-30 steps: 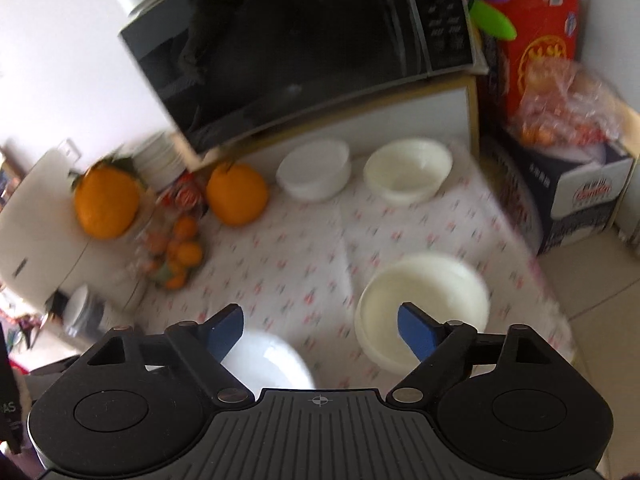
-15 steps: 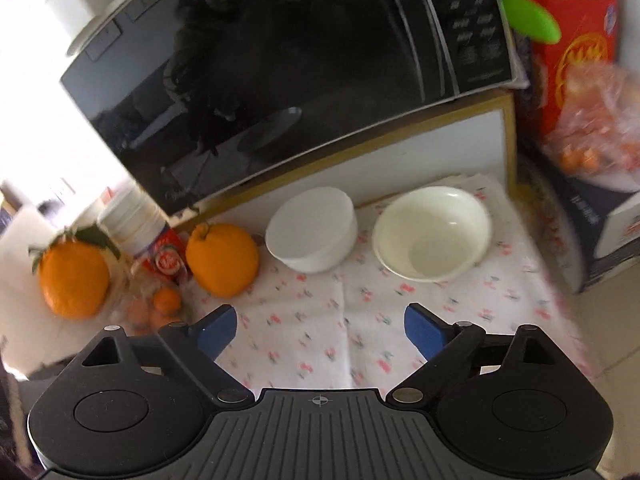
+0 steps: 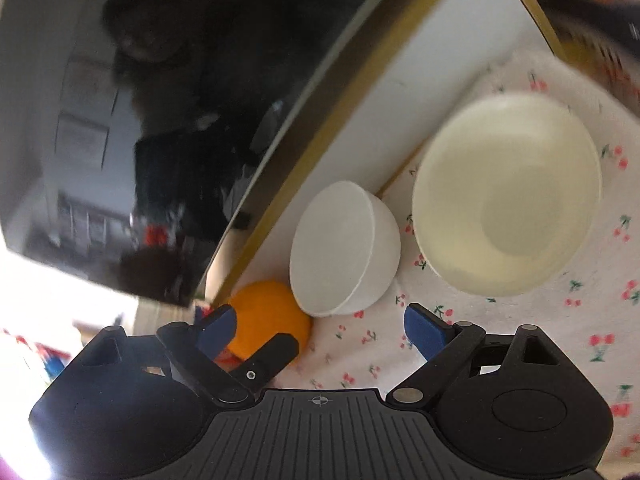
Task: Organize plates and bowls
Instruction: 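Move both tools to the small white bowl beside the orange, then close both tools on the white bowl rim, then lift the white bowl and carry it beside the plate stack, lowering it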
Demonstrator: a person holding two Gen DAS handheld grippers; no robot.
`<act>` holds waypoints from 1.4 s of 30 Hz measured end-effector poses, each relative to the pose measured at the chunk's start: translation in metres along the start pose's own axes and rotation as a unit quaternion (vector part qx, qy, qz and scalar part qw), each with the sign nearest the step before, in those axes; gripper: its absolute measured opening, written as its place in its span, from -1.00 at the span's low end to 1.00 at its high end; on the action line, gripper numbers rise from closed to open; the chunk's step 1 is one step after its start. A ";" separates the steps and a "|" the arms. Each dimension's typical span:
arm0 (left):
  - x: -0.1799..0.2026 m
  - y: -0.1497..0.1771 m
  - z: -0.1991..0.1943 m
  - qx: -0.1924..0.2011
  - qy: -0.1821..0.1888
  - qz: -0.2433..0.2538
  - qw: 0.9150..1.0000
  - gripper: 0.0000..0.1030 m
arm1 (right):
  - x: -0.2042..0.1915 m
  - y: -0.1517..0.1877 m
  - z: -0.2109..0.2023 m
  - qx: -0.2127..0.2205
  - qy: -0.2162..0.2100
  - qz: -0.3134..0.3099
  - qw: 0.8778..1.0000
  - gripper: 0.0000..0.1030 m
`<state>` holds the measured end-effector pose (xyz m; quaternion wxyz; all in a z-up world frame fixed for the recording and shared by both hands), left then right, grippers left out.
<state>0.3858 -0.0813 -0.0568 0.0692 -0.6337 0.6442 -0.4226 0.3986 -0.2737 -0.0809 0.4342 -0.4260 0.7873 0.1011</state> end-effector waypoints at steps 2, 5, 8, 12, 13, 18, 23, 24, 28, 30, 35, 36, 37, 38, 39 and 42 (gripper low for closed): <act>-0.003 -0.001 0.006 0.005 0.004 -0.018 1.000 0.56 | 0.001 -0.002 0.005 0.006 0.004 0.009 1.000 0.80; -0.009 -0.001 0.013 0.011 0.010 -0.044 0.999 0.28 | 0.005 -0.006 0.013 0.020 0.013 0.029 0.999 0.79; -0.009 -0.001 0.018 0.018 0.012 -0.049 0.999 0.03 | 0.008 -0.006 0.020 0.027 0.009 0.052 0.998 0.70; -0.007 0.000 0.022 0.024 0.010 -0.047 0.999 -0.19 | 0.008 -0.008 0.018 0.042 0.017 0.056 0.997 0.32; -0.009 -0.001 0.022 0.025 0.008 -0.047 0.999 -0.24 | 0.008 -0.007 0.019 0.047 0.021 0.058 0.997 0.20; -0.005 -0.003 0.028 0.025 -0.002 -0.044 0.999 -0.59 | 0.012 -0.007 0.033 0.059 0.036 0.075 0.995 -0.22; -0.001 -0.004 0.028 0.024 -0.023 -0.021 0.999 -0.63 | 0.017 -0.006 0.037 0.067 0.050 0.070 0.994 -0.59; -0.001 -0.004 0.029 0.022 -0.025 -0.020 0.999 -0.64 | 0.017 -0.005 0.037 0.065 0.049 0.070 0.994 -0.62; 0.002 -0.001 0.020 0.018 -0.027 -0.018 0.999 -0.65 | 0.014 -0.002 0.030 0.065 0.049 0.064 0.995 -0.63; 0.003 0.001 0.013 0.017 -0.026 -0.018 0.999 -0.66 | 0.009 0.001 0.023 0.064 0.048 0.057 0.995 -0.63; 0.003 0.004 -0.012 0.007 -0.025 -0.018 0.999 -0.66 | -0.007 0.012 0.008 0.061 0.056 0.041 0.996 -0.62; 0.003 0.006 -0.017 0.005 -0.025 -0.017 1.000 -0.66 | -0.010 0.014 0.004 0.058 0.058 0.039 0.996 -0.62; 0.003 0.007 -0.023 0.003 -0.025 -0.017 1.000 -0.66 | -0.012 0.016 0.001 0.055 0.060 0.036 0.996 -0.62; 0.004 0.009 -0.030 0.002 -0.025 -0.018 1.000 -0.66 | -0.015 0.020 -0.003 0.052 0.062 0.034 0.996 -0.62; 0.004 0.011 -0.037 0.001 -0.024 -0.020 1.000 -0.66 | -0.017 0.022 -0.008 0.050 0.064 0.031 0.996 -0.62; 0.006 0.015 -0.056 0.002 -0.022 -0.017 1.000 -0.66 | -0.026 0.032 -0.021 0.047 0.070 0.013 0.996 -0.62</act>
Point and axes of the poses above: each gripper's, at about its wrist camera, not at the fingertips, and z roughly the way its jaws point, x to its right, y to its underside, the point moved 3 cm from there along z, roughly the way its jaws point, and after that the axes turned 9 degrees about y, right-handed, at the moved point
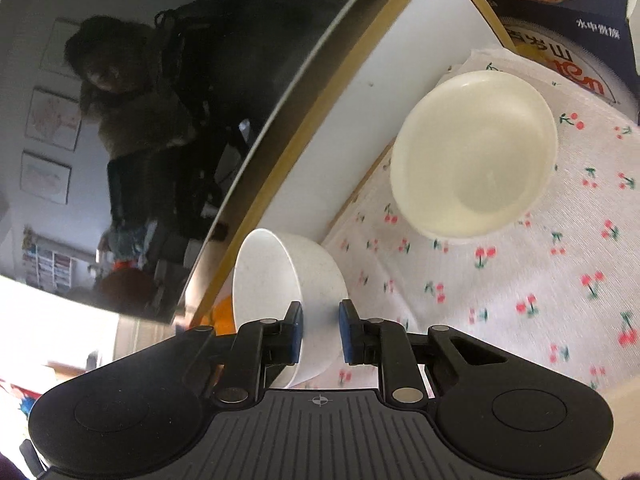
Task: Organize plates and bowls
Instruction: 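Lift the white bowl and carry it beside the plate stack, lowering it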
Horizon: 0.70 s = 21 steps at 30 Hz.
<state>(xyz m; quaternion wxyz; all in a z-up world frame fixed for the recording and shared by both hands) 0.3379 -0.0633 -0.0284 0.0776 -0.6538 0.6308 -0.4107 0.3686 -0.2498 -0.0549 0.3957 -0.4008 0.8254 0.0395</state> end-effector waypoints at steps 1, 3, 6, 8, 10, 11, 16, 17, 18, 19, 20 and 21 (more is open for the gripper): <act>-0.001 0.001 -0.005 0.000 0.001 0.001 1.000 -0.66 | -0.002 0.003 -0.008 0.001 0.001 -0.007 1.000 -0.62; 0.000 0.005 -0.019 0.000 0.005 0.000 1.000 -0.66 | -0.007 0.010 -0.019 0.001 0.003 -0.017 1.000 -0.62; 0.002 0.008 -0.033 -0.006 0.015 0.001 1.000 -0.66 | -0.008 0.019 -0.040 0.002 0.003 -0.021 1.000 -0.62; 0.008 0.018 -0.049 -0.008 0.024 0.004 1.000 -0.66 | -0.006 0.025 -0.058 0.004 0.004 -0.023 1.000 -0.62; 0.016 0.028 -0.064 -0.010 0.034 0.007 0.999 -0.66 | -0.003 0.033 -0.075 0.009 0.004 -0.025 1.000 -0.62; 0.023 0.033 -0.067 -0.013 0.038 0.009 0.999 -0.66 | 0.000 0.036 -0.085 0.011 0.003 -0.025 1.000 -0.62; 0.039 0.067 -0.088 -0.028 0.059 0.005 0.998 -0.66 | 0.024 0.059 -0.129 0.014 0.009 -0.019 1.000 -0.62; 0.041 0.075 -0.092 -0.032 0.063 0.004 0.998 -0.66 | 0.028 0.065 -0.138 0.012 0.014 -0.020 1.000 -0.62; 0.044 0.083 -0.095 -0.035 0.067 0.003 0.997 -0.66 | 0.034 0.070 -0.144 0.010 0.017 -0.019 1.000 -0.62; 0.045 0.090 -0.098 -0.037 0.071 0.002 0.997 -0.66 | 0.041 0.075 -0.152 0.010 0.020 -0.018 1.000 -0.62; 0.047 0.098 -0.099 -0.042 0.075 0.004 0.996 -0.66 | 0.047 0.080 -0.159 0.009 0.022 -0.017 1.000 -0.62; 0.050 0.106 -0.102 -0.046 0.078 0.006 0.996 -0.66 | 0.054 0.085 -0.165 0.009 0.023 -0.013 1.000 -0.62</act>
Point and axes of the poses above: each gripper's, at about its wrist camera, not at the fingertips, and z roughly the way its jaws point, x to its right, y to its underside, the point moved 3 cm from there along z, roughly the way its jaws point, and after that the axes turned 9 degrees about y, right-handed, at the moved point
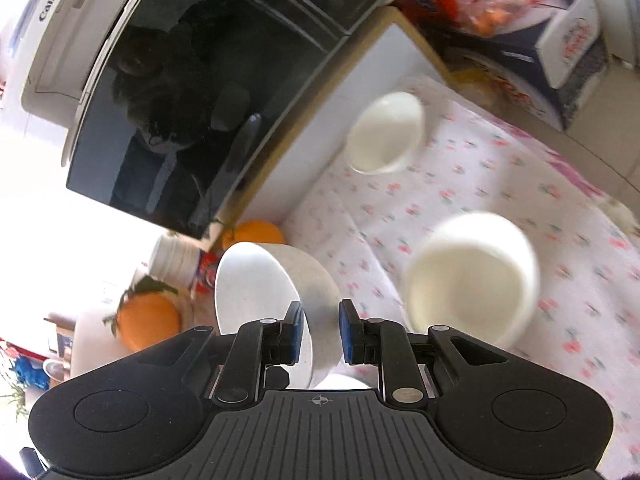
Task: Organize plates and bowls
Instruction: 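Lift the white bowl and carry it beside the plate stack, lowering it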
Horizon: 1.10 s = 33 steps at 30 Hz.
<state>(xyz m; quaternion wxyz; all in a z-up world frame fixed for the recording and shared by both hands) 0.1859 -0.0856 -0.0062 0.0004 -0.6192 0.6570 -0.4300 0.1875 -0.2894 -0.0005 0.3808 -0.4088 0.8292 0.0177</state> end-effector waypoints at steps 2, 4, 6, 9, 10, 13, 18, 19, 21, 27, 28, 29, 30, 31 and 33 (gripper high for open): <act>0.004 0.014 -0.001 -0.008 0.008 0.002 1.000 -0.66 | 0.014 0.010 -0.012 -0.001 0.003 0.010 1.000 -0.62; 0.008 0.027 -0.003 -0.015 0.018 0.001 1.000 -0.66 | 0.028 0.018 -0.021 -0.001 0.011 0.017 1.000 -0.62; 0.011 0.038 -0.003 -0.021 0.030 0.001 0.999 -0.66 | 0.040 0.024 -0.029 0.000 0.020 0.022 1.000 -0.62; 0.018 0.055 -0.004 -0.033 0.039 0.005 0.999 -0.66 | 0.057 0.031 -0.040 -0.001 0.030 0.034 0.999 -0.62; 0.020 0.059 -0.004 -0.037 0.041 0.008 0.998 -0.66 | 0.063 0.034 -0.042 -0.003 0.034 0.039 0.999 -0.62; 0.024 0.071 0.002 -0.054 0.040 0.017 0.998 -0.66 | 0.082 0.041 -0.045 -0.011 0.042 0.062 0.997 -0.62; 0.023 0.089 0.014 -0.091 0.044 0.014 0.995 -0.64 | 0.105 0.049 -0.039 -0.033 0.088 0.081 0.992 -0.61; 0.022 0.093 0.016 -0.096 0.044 0.012 0.994 -0.64 | 0.108 0.050 -0.036 -0.038 0.097 0.079 0.991 -0.61; 0.019 0.097 0.020 -0.107 0.045 0.006 0.993 -0.63 | 0.113 0.052 -0.032 -0.047 0.113 0.079 0.989 -0.60; 0.019 0.106 0.026 -0.128 0.052 -0.001 0.990 -0.61 | 0.121 0.055 -0.030 -0.050 0.137 0.080 0.986 -0.60; 0.020 0.105 0.028 -0.129 0.050 0.001 0.990 -0.61 | 0.121 0.054 -0.030 -0.050 0.139 0.080 0.986 -0.60; 0.020 0.106 0.029 -0.131 0.049 0.002 0.990 -0.61 | 0.121 0.053 -0.029 -0.050 0.140 0.080 0.986 -0.59; 0.021 0.106 0.030 -0.132 0.048 0.004 0.990 -0.61 | 0.121 0.053 -0.029 -0.050 0.142 0.080 0.985 -0.59; 0.021 0.106 0.031 -0.134 0.046 0.004 0.990 -0.61 | 0.121 0.053 -0.028 -0.050 0.143 0.079 0.985 -0.58; 0.020 0.107 0.033 -0.136 0.041 0.005 0.990 -0.59 | 0.123 0.052 -0.027 -0.049 0.148 0.078 0.985 -0.57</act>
Point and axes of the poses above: each gripper's, at about its wrist camera, not at the fingertips, and z roughly the way its jaws point, x to its right, y to its underside, the point moved 3 cm from there along z, roughly the way its jaws point, and after that the axes turned 9 degrees about y, right-handed, at the moved point
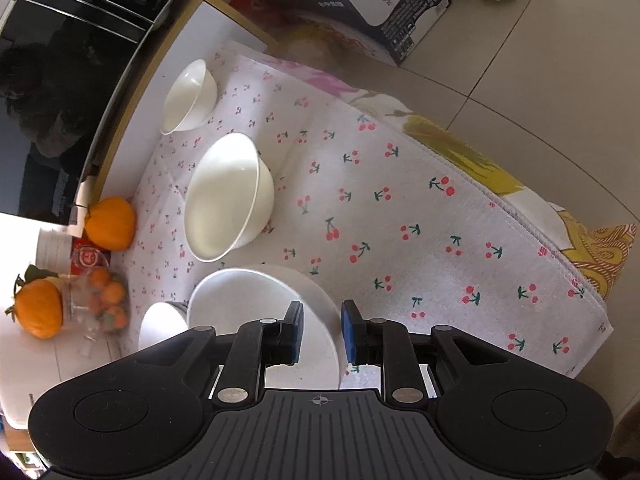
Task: Organize plates and bowls
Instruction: 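Lift the white bowl and carry it beside the plate stack, lowering it, then open both tools to set the white bowl on the cloth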
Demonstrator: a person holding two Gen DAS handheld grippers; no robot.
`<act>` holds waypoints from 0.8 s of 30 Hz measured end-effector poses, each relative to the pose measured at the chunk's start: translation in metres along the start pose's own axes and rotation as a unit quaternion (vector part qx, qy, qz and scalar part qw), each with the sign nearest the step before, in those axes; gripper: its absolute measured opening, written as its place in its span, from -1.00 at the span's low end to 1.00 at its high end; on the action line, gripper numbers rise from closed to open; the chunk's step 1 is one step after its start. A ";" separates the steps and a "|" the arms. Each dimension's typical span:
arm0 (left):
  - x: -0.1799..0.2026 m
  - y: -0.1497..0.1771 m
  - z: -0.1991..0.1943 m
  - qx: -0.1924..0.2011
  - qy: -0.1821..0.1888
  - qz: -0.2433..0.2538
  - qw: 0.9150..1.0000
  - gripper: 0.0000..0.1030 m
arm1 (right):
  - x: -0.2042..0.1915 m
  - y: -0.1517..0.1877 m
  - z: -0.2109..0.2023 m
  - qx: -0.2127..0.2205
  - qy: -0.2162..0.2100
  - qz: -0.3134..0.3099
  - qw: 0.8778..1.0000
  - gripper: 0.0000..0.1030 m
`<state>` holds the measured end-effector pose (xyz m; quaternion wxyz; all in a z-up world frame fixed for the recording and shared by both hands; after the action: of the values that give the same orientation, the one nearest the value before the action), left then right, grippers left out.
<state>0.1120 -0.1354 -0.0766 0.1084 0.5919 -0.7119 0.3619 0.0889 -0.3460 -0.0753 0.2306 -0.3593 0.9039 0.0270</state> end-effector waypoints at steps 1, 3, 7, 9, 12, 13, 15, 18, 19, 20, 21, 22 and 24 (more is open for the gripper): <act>0.000 0.000 0.001 0.000 -0.001 0.000 1.000 -0.59 | 0.000 -0.001 0.001 0.000 0.002 0.000 1.000 -0.57; 0.000 0.001 0.000 0.000 -0.004 0.005 1.000 -0.58 | 0.001 -0.002 0.003 -0.004 0.001 0.002 1.000 -0.57; 0.003 0.000 -0.002 0.005 -0.010 0.020 1.000 -0.49 | 0.001 -0.002 0.005 -0.007 0.003 0.001 1.000 -0.57; 0.005 0.000 -0.003 0.007 -0.016 0.031 0.999 -0.46 | 0.000 -0.002 0.006 -0.008 0.004 0.000 1.000 -0.57; 0.006 0.001 -0.004 0.009 -0.020 0.044 0.999 -0.31 | -0.001 -0.002 0.005 -0.005 0.004 -0.005 1.000 -0.56; 0.006 0.001 -0.005 0.009 -0.022 0.048 0.999 -0.28 | -0.002 -0.002 0.005 -0.005 0.003 -0.008 1.000 -0.52; 0.008 0.002 -0.007 0.010 -0.027 0.059 0.998 -0.09 | -0.003 -0.002 0.003 -0.003 0.001 -0.012 1.000 -0.35; 0.012 0.002 -0.008 0.008 -0.030 0.079 0.996 0.13 | -0.006 -0.003 0.001 -0.001 -0.004 -0.023 1.000 -0.11; 0.013 0.003 -0.009 0.006 -0.031 0.086 0.996 0.15 | -0.007 -0.003 0.001 0.001 -0.005 -0.027 1.000 -0.03; 0.013 0.004 -0.010 0.005 -0.032 0.092 0.995 0.20 | -0.008 -0.003 0.000 0.002 -0.006 -0.031 1.000 0.00; 0.014 0.004 -0.011 0.004 -0.033 0.098 0.995 0.27 | -0.009 -0.003 -0.001 0.003 -0.007 -0.034 0.999 0.03; 0.014 0.005 -0.011 0.004 -0.034 0.103 0.994 0.30 | -0.010 -0.003 -0.001 0.003 -0.008 -0.036 0.999 0.10; 0.014 0.007 -0.014 0.004 -0.034 0.113 0.993 0.35 | -0.011 -0.003 -0.002 0.002 -0.011 -0.042 0.999 0.22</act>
<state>0.0976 -0.1369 -0.0609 0.0404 0.5203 -0.7761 0.3540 0.0973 -0.3411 -0.0684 0.2420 -0.3958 0.8857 0.0190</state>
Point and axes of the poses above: each gripper's, at about its wrist camera, not at the fingertips, and z roughly the way its jaws point, x to its right, y to its underside, the point moved 3 cm from there along z, roughly the way its jaws point, and after that the axes turned 9 degrees about y, right-handed, at the moved point
